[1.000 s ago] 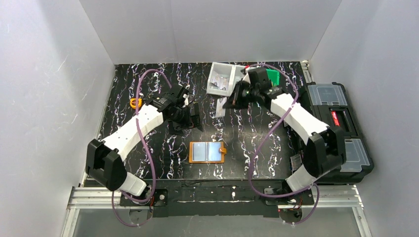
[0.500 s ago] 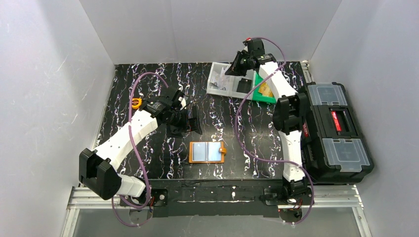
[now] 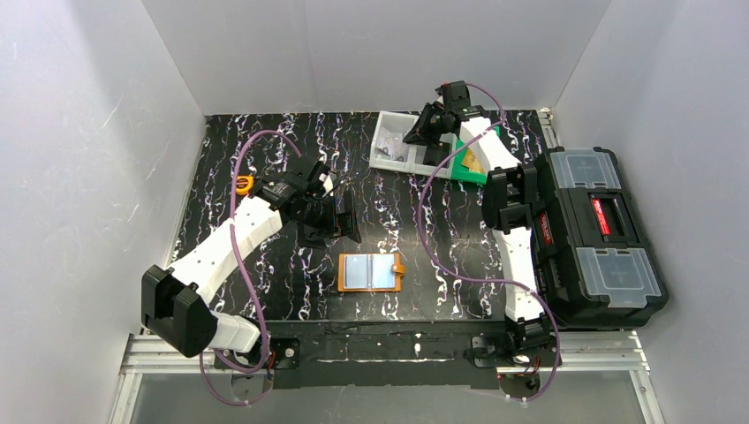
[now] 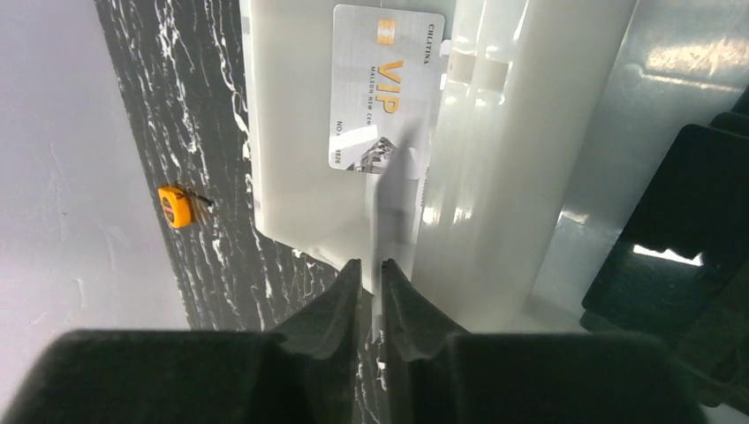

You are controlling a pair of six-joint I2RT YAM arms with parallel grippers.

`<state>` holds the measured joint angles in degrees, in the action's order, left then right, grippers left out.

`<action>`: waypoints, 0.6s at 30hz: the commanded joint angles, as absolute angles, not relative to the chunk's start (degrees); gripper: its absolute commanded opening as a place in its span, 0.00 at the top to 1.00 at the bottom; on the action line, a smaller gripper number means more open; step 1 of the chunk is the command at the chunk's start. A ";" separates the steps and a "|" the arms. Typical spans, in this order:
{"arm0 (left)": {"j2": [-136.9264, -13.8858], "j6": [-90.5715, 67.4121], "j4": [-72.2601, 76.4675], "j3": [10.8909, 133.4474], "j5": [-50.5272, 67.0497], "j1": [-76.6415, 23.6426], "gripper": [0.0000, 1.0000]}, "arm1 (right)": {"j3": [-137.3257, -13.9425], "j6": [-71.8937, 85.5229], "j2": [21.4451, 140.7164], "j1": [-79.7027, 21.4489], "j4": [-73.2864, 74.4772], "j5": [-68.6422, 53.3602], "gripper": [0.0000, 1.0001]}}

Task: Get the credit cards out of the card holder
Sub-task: Place the credit card in the storage box.

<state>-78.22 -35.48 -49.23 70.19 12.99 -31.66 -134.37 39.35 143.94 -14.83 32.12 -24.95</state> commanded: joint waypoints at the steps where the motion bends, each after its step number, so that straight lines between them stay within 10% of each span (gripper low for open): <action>1: -78.14 -34.43 -51.24 72.33 13.89 -31.62 0.02 | -137.37 39.99 143.57 -14.59 29.32 -26.96 0.68; 16: -78.13 -34.09 -51.69 73.37 12.23 -31.59 0.02 | -129.71 41.99 129.25 -14.81 30.60 -27.34 0.21; 18: -78.24 -34.06 -51.44 73.33 12.13 -31.57 0.02 | -125.23 41.81 125.45 -15.22 30.95 -26.43 0.03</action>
<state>-78.35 -34.89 -50.04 71.31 12.80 -31.66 -130.21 42.22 136.00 -14.70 31.62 -26.70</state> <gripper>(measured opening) 0.981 0.855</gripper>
